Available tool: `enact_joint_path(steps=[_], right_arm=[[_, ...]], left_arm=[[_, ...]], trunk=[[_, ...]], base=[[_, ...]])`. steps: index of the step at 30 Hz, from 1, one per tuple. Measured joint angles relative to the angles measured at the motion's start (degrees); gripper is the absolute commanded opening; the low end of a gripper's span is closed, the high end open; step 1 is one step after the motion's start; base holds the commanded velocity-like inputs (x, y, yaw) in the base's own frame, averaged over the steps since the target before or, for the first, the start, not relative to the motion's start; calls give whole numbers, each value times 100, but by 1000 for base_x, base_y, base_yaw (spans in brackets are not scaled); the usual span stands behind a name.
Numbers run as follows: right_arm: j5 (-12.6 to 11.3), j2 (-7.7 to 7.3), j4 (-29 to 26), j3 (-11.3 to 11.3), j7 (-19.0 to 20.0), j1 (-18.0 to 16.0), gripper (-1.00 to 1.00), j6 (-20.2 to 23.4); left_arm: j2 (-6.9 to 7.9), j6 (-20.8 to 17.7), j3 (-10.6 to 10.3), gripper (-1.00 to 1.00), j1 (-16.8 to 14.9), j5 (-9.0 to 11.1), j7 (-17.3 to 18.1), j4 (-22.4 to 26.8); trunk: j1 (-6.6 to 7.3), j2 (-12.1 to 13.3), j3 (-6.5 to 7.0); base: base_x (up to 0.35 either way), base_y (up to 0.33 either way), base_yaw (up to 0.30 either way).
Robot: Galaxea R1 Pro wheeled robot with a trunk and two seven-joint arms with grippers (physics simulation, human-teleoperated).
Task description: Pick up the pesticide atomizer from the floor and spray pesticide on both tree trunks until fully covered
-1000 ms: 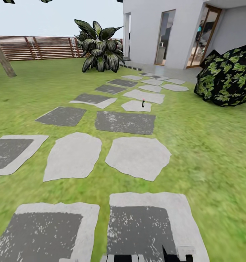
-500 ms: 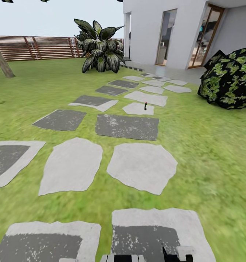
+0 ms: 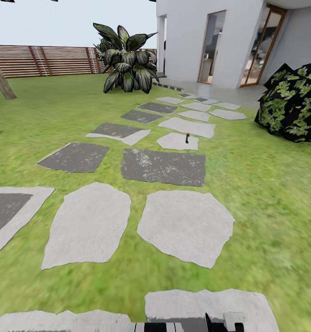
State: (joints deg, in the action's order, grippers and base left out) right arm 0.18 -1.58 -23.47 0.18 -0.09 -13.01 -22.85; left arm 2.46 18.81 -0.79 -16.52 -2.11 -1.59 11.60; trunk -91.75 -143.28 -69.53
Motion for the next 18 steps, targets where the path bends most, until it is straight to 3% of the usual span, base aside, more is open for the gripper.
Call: enact_joint_path(steps=[18], right_arm=[[0, 0, 0, 0, 0, 0, 100, 0]], left_arm=[[0, 0, 0, 100, 0, 0, 1, 0]], trunk=[[0, 0, 0]], base=[[340, 53, 0]])
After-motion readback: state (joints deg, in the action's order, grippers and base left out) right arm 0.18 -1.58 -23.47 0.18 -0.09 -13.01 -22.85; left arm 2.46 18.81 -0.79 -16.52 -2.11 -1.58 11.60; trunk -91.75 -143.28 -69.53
